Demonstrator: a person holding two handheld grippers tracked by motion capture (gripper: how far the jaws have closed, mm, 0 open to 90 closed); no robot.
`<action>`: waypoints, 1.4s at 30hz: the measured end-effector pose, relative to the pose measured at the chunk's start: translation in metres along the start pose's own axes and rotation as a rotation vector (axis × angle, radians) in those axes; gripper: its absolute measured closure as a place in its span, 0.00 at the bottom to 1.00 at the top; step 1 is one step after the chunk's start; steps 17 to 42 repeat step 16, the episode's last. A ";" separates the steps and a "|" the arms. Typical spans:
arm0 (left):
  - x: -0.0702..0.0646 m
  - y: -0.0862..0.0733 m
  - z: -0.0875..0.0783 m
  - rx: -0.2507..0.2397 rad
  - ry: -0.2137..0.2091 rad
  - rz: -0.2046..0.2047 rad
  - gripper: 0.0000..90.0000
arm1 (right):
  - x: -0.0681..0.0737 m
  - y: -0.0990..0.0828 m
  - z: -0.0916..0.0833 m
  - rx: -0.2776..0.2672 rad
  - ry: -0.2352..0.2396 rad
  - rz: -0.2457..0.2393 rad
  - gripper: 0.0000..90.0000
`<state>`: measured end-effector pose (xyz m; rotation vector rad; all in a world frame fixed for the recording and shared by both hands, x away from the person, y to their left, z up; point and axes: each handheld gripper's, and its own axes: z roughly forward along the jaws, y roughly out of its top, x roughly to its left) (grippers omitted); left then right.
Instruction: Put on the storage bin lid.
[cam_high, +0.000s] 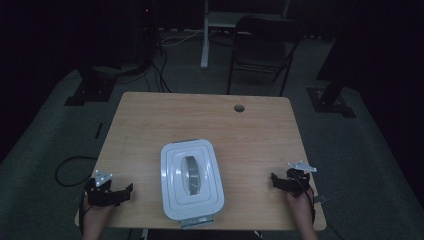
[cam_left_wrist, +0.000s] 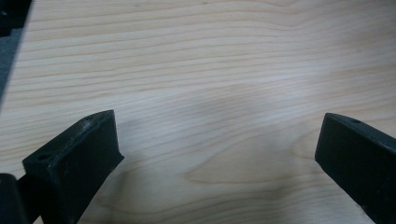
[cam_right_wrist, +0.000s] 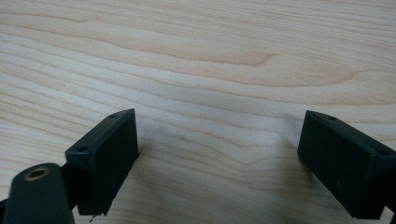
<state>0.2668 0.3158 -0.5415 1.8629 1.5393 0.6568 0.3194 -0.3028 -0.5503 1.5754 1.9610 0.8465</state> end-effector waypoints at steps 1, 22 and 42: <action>0.000 0.000 0.000 0.000 0.000 0.000 0.01 | 0.000 0.000 0.000 0.000 0.000 0.000 0.13; 0.012 -0.005 -0.002 0.000 0.063 -0.028 0.01 | 0.000 0.000 0.000 0.000 0.000 0.000 0.13; 0.012 -0.005 -0.002 0.000 0.063 -0.028 0.01 | 0.000 0.000 0.000 0.000 0.000 0.000 0.13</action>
